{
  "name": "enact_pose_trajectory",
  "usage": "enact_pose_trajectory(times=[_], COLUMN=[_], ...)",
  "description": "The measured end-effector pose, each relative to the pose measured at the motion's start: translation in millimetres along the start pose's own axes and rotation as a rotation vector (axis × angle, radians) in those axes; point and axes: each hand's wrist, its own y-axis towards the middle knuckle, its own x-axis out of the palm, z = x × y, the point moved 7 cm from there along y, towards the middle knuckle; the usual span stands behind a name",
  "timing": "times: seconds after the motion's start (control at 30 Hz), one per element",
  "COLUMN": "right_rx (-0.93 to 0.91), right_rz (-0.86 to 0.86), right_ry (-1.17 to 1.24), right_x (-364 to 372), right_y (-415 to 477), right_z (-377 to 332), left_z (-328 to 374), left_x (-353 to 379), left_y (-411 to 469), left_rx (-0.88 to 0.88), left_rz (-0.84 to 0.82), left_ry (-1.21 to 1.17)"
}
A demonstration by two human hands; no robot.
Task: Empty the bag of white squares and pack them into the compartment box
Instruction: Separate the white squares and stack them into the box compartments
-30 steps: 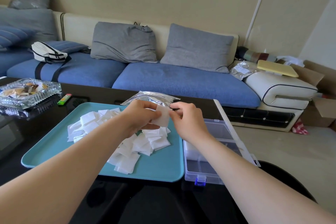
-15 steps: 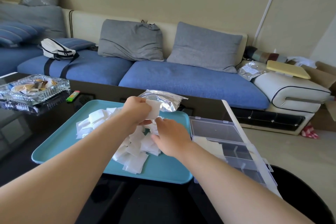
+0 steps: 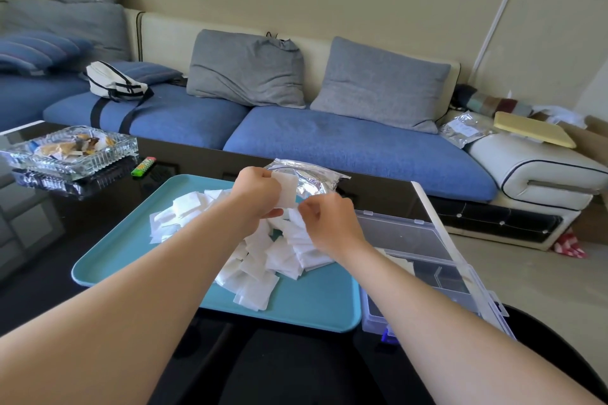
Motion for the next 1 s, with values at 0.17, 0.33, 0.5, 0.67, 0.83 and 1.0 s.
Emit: enact_pose_trajectory(times=[0.17, 0.33, 0.5, 0.67, 0.83, 1.0], right_rx=[0.012, 0.079, 0.071, 0.164, 0.210, 0.244], right_rz=[0.148, 0.258, 0.301, 0.233, 0.095, 0.070], right_ry=[0.209, 0.310, 0.306, 0.453, 0.597, 0.721], right_x=[-29, -60, -74, -74, -71, -75], right_y=[-3, -9, -14, -15, -24, -28], right_z=[8, 17, 21, 27, 21, 20], left_z=[3, 9, 15, 15, 12, 14], left_x=[9, 26, 30, 31, 34, 38], left_y=[-3, -16, -24, -26, -27, -32], left_rx=[0.072, 0.202, 0.284, 0.244, 0.201, 0.197], left_rz=[-0.162, -0.353, -0.330, -0.293, -0.289, -0.319], left_ry=[0.062, 0.108, 0.137, 0.100, 0.086, 0.003])
